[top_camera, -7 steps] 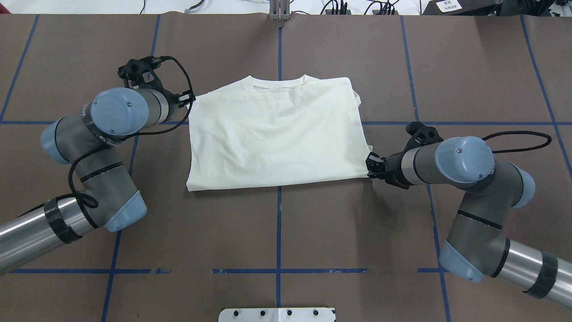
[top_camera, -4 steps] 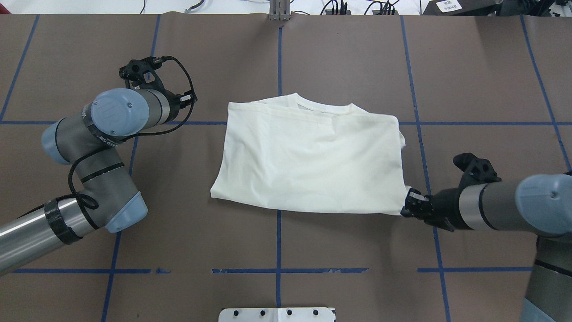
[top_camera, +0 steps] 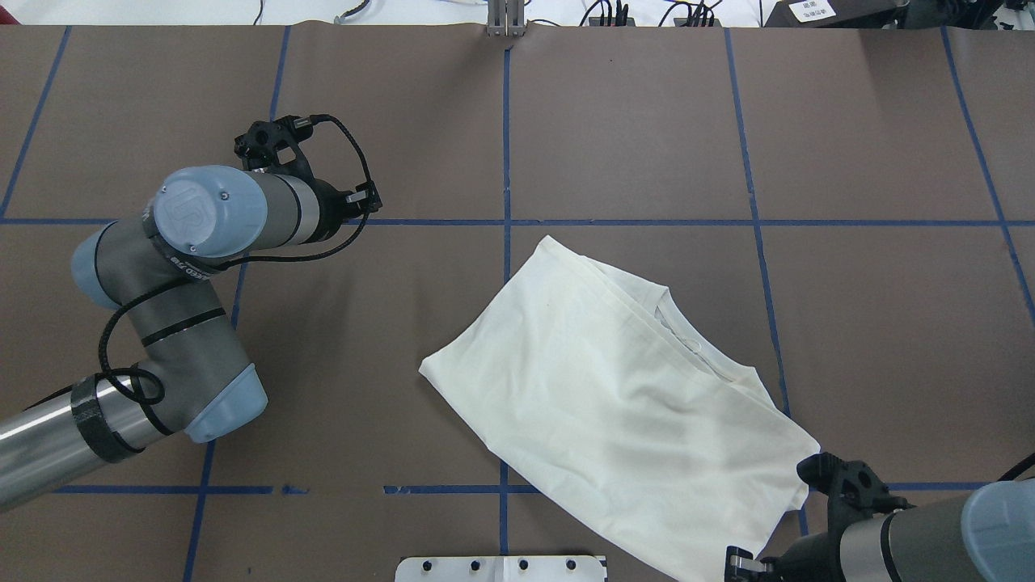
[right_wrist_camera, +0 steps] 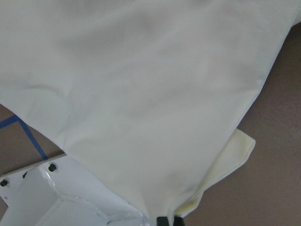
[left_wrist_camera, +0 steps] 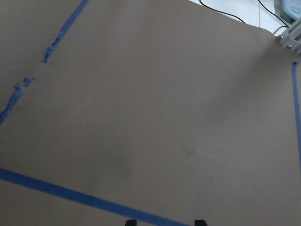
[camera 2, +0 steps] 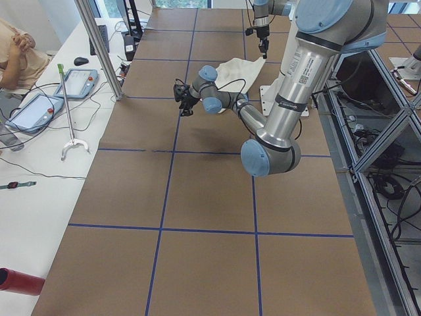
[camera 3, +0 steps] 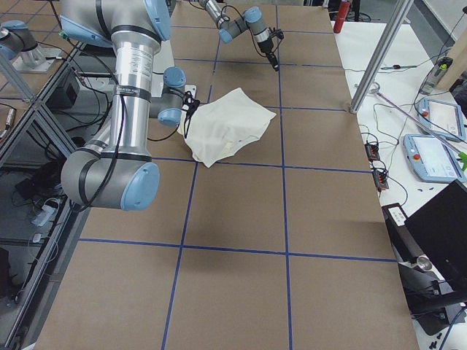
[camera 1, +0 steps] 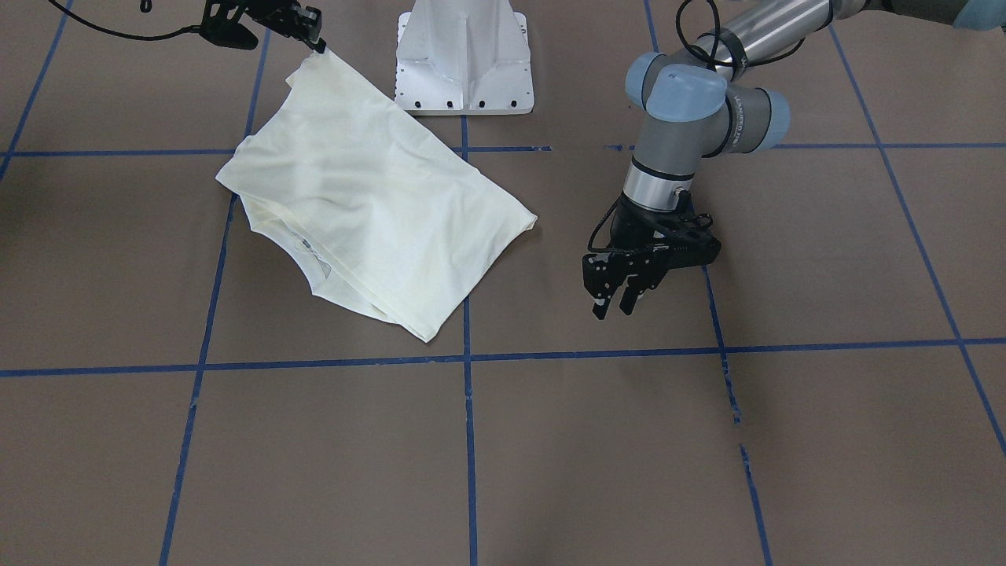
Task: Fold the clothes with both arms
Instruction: 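Drag the shirt toward the robot with the right gripper while the left gripper lowers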
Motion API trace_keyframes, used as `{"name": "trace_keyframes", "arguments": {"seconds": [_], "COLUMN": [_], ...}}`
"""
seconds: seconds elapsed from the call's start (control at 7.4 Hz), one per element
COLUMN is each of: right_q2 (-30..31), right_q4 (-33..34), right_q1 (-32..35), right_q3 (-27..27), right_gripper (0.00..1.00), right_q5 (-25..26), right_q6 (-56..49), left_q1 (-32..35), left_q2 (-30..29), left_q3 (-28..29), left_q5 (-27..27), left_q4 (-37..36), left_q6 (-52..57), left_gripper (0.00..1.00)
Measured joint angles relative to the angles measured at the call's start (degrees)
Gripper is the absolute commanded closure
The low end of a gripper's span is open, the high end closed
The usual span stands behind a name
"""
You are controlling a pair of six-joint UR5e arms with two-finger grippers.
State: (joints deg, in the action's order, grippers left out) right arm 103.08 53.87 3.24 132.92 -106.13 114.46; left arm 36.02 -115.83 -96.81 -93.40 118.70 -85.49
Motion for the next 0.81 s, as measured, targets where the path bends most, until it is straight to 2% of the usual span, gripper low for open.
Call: {"name": "trace_keyframes", "arguments": {"seconds": [0.27,0.41,0.68,0.81], "right_q2": [-0.11,-0.16,-1.35,-2.61], "right_q4": [0.0,0.02,0.03,0.02], "right_q1": [-0.95,1.34,11.95,15.98], "right_q3": [0.0,-0.13,-2.93,-4.94], "right_gripper": [0.0,0.0,0.0,0.0], "right_q5": [2.63,5.01,6.73,6.89], "right_q6": [0.24,0.2,-1.66,-3.59], "left_q1": [-2.84,-5.46,-11.59,-13.61], "left_q2": [1.47,1.64,1.56,1.43], "left_q3": [-4.75,-6.24,-6.43,-5.77], "left_q5": [-6.07,-8.1,-8.65,-7.96], "left_q4": [-0.07,-0.15,-0.28,-0.31], "left_q6": [-3.62,-7.67,-14.5,-15.5], "left_gripper": [0.37,0.38,0.51,0.54]}}
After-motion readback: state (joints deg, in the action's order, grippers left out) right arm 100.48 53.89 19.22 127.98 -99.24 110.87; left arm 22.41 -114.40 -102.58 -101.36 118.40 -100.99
